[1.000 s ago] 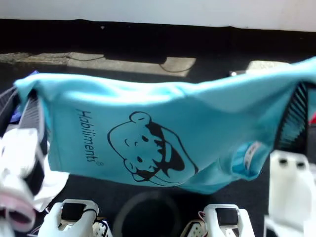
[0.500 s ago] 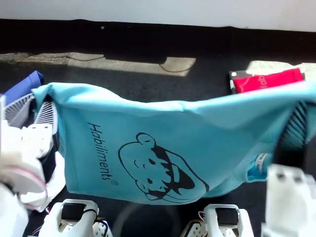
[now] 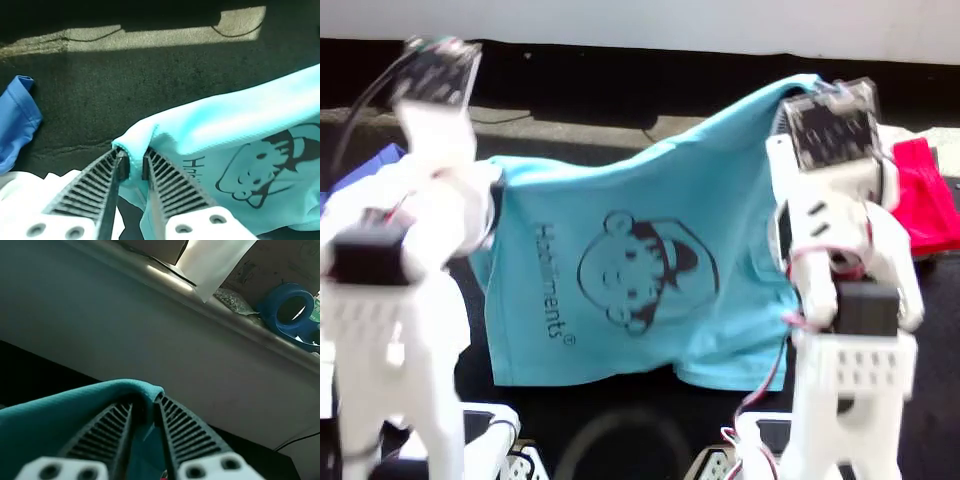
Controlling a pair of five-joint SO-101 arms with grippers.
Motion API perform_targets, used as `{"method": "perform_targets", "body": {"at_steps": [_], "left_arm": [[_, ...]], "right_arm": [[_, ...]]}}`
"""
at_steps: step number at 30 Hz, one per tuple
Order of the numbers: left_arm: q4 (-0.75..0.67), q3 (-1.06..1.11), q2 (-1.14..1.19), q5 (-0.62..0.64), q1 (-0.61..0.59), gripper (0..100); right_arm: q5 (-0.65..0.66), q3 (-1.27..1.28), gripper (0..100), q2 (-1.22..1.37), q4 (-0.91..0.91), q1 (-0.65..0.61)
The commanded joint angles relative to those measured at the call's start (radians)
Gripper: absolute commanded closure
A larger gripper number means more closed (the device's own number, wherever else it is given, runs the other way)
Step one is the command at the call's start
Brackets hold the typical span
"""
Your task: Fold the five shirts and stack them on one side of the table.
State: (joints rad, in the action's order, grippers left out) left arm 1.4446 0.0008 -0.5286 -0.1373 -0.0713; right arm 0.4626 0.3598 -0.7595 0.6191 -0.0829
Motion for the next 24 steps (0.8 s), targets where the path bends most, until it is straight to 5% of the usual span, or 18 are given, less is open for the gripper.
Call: {"method": "perform_targets", "body": {"at_steps": [1,15,24], "left_arm": [[-0.071,-0.119,0.228,0.003,-0.039,99],[0.034,-1.033,1.230,-0.138,-0.081,99],[0.032,-1.486,1.526,-0.144,-0.174,99]], "right_arm": [[0.009,-0.018,99.2,0.124,-0.085,0.008],[0.003,-0.414,99.2,0.835,-0.117,-0.005],[0.003,-0.730,99.2,1.110,-0.117,-0.007]]}}
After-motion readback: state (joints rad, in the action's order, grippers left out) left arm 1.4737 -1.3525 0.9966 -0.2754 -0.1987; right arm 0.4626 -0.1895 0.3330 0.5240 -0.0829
